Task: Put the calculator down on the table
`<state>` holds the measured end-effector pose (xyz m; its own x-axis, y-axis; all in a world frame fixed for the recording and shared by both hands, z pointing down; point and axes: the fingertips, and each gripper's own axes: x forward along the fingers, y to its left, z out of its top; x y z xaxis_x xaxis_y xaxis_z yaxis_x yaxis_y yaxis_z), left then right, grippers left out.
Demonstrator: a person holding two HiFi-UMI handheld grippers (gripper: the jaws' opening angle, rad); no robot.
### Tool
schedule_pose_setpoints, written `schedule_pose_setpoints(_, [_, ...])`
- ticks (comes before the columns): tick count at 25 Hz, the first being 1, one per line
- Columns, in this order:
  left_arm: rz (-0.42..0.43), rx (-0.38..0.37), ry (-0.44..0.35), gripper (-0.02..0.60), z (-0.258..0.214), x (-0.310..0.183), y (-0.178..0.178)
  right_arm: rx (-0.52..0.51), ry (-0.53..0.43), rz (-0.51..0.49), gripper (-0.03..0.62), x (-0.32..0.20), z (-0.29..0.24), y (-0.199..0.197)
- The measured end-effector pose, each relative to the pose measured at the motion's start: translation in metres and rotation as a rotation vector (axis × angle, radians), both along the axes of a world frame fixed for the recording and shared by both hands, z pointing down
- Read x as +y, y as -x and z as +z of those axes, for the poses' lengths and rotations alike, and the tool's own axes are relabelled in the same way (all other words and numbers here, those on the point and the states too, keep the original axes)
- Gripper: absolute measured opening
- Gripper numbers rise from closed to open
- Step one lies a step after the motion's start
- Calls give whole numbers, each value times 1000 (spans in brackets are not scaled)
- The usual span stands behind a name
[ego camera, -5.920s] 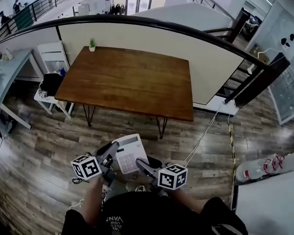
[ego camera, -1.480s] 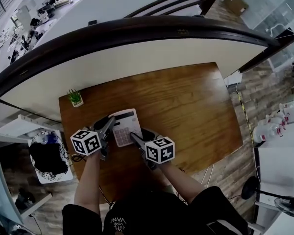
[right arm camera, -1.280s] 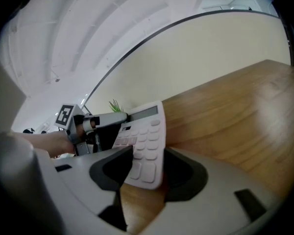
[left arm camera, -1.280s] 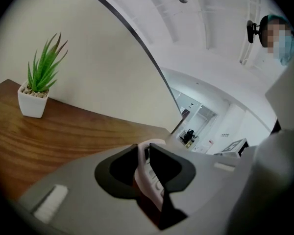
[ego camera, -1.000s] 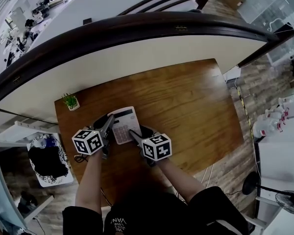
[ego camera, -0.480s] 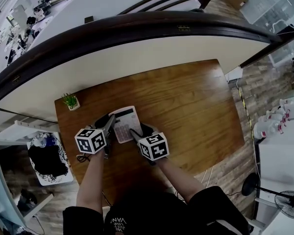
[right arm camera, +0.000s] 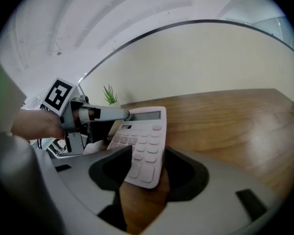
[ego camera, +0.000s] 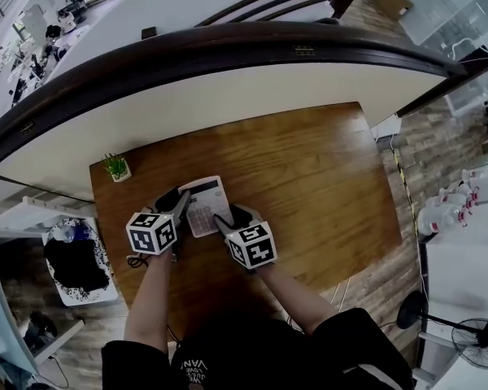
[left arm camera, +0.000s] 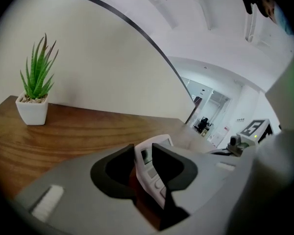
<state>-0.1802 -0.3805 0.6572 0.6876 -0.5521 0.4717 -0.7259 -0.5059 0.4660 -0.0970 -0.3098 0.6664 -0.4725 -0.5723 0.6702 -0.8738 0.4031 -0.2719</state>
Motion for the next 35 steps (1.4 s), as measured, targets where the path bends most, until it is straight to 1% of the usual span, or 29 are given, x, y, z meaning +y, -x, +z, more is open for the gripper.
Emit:
schedule_pose_setpoints(4, [-18,2,-5,124,-2,3,3,-17,-3,5,184,5,-3,-3])
schedule_pose_setpoints(7, [-41,-2,-9,161,-6,5,8,-22,-2,5,184,9,-8,-6])
schedule_pose_setpoints(8, [-48,-2,-10,164,-8,7,9,-22,-2,5,184,11,-9,-7])
schedule_pose_setpoints(11, [-69,-8,-17,164,-12,17,15,-17,-7,8,184,17,-13,-12])
schedule_pose_setpoints(14, [-110,-14,-24,164,-17,28,23,-5,-32,14,177,22,-21,-16])
schedule_pose_setpoints(17, [-155,-18,-32,164,-23,41,30,11,-62,12,137,27,-30,-21])
schedule_pose_setpoints(20, [-192,-25,-39,163,-28,57,35,19,-80,-14,110,34,-37,-21])
schedule_pose_setpoints(23, [-220,-23,-44,160,-32,73,35,27,-93,-59,107,43,-42,-21])
schedule_pose_setpoints(25, [-232,-14,-47,146,-36,84,33,28,-98,-83,107,49,-46,-22])
schedule_pose_setpoints(28, [-240,-5,-58,83,-44,101,27,27,-113,-110,101,57,-51,-25])
schedule_pose_setpoints(33, [-241,18,-84,24,-57,131,17,27,-148,-132,58,70,-62,-33])
schedule_pose_setpoints(35, [-240,32,-92,12,-62,144,12,20,-158,-136,52,76,-67,-38])
